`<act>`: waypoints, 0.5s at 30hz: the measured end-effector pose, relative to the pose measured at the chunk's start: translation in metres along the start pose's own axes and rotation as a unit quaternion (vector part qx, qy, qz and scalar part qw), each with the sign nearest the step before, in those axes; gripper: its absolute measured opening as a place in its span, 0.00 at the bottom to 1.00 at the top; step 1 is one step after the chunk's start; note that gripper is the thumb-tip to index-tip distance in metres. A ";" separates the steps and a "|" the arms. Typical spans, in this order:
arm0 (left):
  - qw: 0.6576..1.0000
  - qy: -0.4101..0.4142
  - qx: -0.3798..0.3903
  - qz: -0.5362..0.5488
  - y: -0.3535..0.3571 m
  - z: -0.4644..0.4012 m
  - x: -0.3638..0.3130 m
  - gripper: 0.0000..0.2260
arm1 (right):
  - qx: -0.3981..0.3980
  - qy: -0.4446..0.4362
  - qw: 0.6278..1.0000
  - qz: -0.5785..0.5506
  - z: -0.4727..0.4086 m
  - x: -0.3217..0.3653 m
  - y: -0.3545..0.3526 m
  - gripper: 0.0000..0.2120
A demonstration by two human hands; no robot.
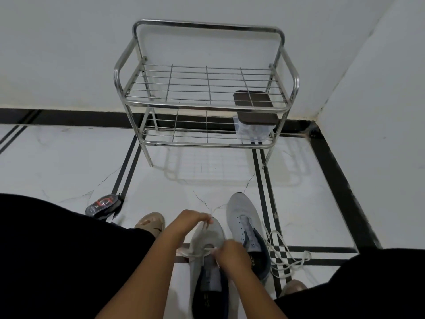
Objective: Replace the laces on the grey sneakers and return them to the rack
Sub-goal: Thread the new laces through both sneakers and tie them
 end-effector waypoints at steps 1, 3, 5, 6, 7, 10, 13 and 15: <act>0.999 0.022 0.027 0.033 0.002 0.008 -0.010 0.07 | -0.021 -0.008 0.997 -0.070 0.001 0.008 -0.011 0.11; 0.994 0.041 0.064 0.085 0.006 0.023 -0.024 0.08 | -0.028 -0.016 0.967 -0.252 0.003 0.022 -0.028 0.09; 0.989 0.057 0.074 0.115 0.009 0.029 -0.034 0.09 | 0.011 -0.010 0.906 -0.424 0.008 0.033 -0.038 0.10; 0.988 0.072 0.074 0.119 0.010 0.031 -0.037 0.09 | 0.031 -0.014 0.876 -0.481 0.010 0.037 -0.040 0.10; 0.987 0.091 0.069 0.117 0.011 0.032 -0.039 0.09 | 0.047 -0.017 0.855 -0.516 0.012 0.039 -0.042 0.10; 0.985 0.122 0.032 0.118 0.008 0.035 -0.040 0.08 | 0.058 -0.025 0.822 -0.566 0.016 0.038 -0.043 0.10; 0.986 0.117 -0.008 0.120 0.005 0.033 -0.038 0.07 | 0.041 -0.059 0.844 -0.532 0.019 0.038 -0.045 0.05; 0.985 0.120 -0.020 0.125 0.005 0.033 -0.037 0.05 | 0.013 -0.082 0.869 -0.487 0.021 0.040 -0.047 0.06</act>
Point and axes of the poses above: each hand's wrist, its own z-axis away from the middle knuckle, its own y-axis out of the palm, x = y × z, the point moved 5 cm from there along -z, towards the middle knuckle, and after that the axes turned 1 degree about y, right-handed, at the moved point
